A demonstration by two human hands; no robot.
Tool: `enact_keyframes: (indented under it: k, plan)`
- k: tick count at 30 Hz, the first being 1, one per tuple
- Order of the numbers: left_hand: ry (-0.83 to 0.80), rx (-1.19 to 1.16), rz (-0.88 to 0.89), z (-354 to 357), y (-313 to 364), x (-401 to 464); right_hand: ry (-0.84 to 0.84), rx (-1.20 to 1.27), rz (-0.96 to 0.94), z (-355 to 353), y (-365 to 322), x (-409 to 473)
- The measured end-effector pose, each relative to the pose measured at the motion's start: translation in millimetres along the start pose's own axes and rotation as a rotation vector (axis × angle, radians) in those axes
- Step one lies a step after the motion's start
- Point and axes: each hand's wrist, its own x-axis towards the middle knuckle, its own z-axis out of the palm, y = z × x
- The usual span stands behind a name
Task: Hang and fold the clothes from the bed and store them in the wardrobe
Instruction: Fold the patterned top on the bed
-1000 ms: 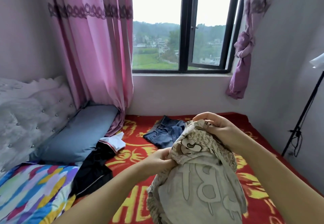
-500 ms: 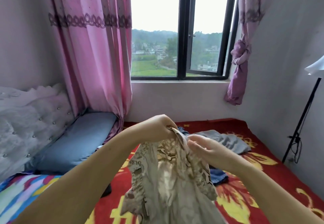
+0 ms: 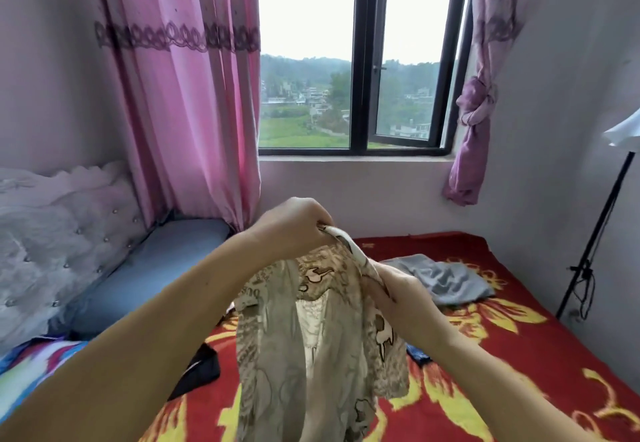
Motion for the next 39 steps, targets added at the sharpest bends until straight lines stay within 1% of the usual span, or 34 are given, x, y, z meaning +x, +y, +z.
enact_keyframes:
  k: [1, 3, 5, 8, 10, 12, 14, 16, 18, 20, 22, 24, 25, 28, 29, 30, 31, 32, 33, 34, 35, 36, 37, 38, 39]
  plan:
    - [0.002, -0.016, -0.025, -4, -5, 0, 0.002, -0.052, 0.016, 3, 3, -1]
    - [0.006, -0.089, -0.069, -10, -13, 2, -0.020, -0.200, 0.123, 8, 11, -1]
    - [0.014, -0.146, -0.101, -12, -15, 2, -0.021, -0.253, 0.194, 15, 11, -2]
    - [0.025, -0.173, -0.104, -14, -13, 1, 0.074, -0.162, 0.098, 25, 1, -5]
    - [0.034, -0.189, -0.114, -15, -14, 0, 0.105, -0.134, 0.003, 34, -6, -6]
    - [0.038, -0.190, -0.120, -15, -16, 0, 0.130, -0.084, -0.053, 43, -10, -11]
    - [0.036, -0.197, -0.112, -16, -16, 0, 0.131, 0.012, -0.063, 48, -12, -16]
    - [0.035, -0.216, -0.099, -16, -18, 1, 0.095, 0.084, -0.045, 48, -12, -16]
    - [0.031, -0.218, -0.099, -16, -22, 2, 0.092, 0.048, -0.071, 46, -10, -11]
    - [0.038, -0.146, -0.105, -16, -30, 1, 0.070, -0.029, -0.052, 38, -6, -2]
    - [0.042, 0.080, -0.142, -17, -41, -2, 0.071, -0.138, 0.015, 16, -1, 11]
    - [0.032, 0.331, -0.194, -15, -52, -5, 0.131, -0.196, -0.035, -16, 4, 29]
    - [0.043, 0.403, -0.202, -14, -56, -8, 0.124, -0.222, -0.076, -33, 3, 39]
    - [0.195, 0.433, -0.155, -18, -66, -7, 0.095, -0.401, -0.125, -73, -5, 70]
    - [0.231, 0.404, -0.162, -22, -68, -2, 0.054, -0.440, -0.106, -80, -8, 79]
    - [0.231, 0.326, -0.197, -26, -69, 4, -0.032, -0.448, -0.062, -84, -12, 88]
    - [0.187, 0.197, -0.252, -28, -69, 9, -0.170, -0.465, 0.014, -84, -17, 94]
    - [0.111, 0.038, -0.312, -27, -68, 13, -0.333, -0.515, 0.098, -82, -21, 99]
    - [0.037, -0.135, -0.381, -22, -67, 13, -0.461, -0.585, 0.172, -77, -22, 100]
    - [-0.014, -0.299, -0.454, -14, -65, 11, -0.529, -0.643, 0.234, -72, -21, 101]
    - [-0.043, -0.437, -0.514, -7, -65, 8, -0.538, -0.655, 0.286, -67, -19, 102]
    - [-0.059, -0.543, -0.555, 1, -65, 5, -0.503, -0.599, 0.336, -65, -17, 101]
    - [-0.060, -0.620, -0.577, 6, -65, 4, -0.436, -0.476, 0.393, -63, -15, 101]
    - [-0.045, -0.685, -0.579, 8, -65, 3, -0.358, -0.295, 0.455, -62, -13, 102]
    - [-0.024, -0.771, -0.571, 8, -65, 4, -0.286, -0.036, 0.529, -61, -12, 102]
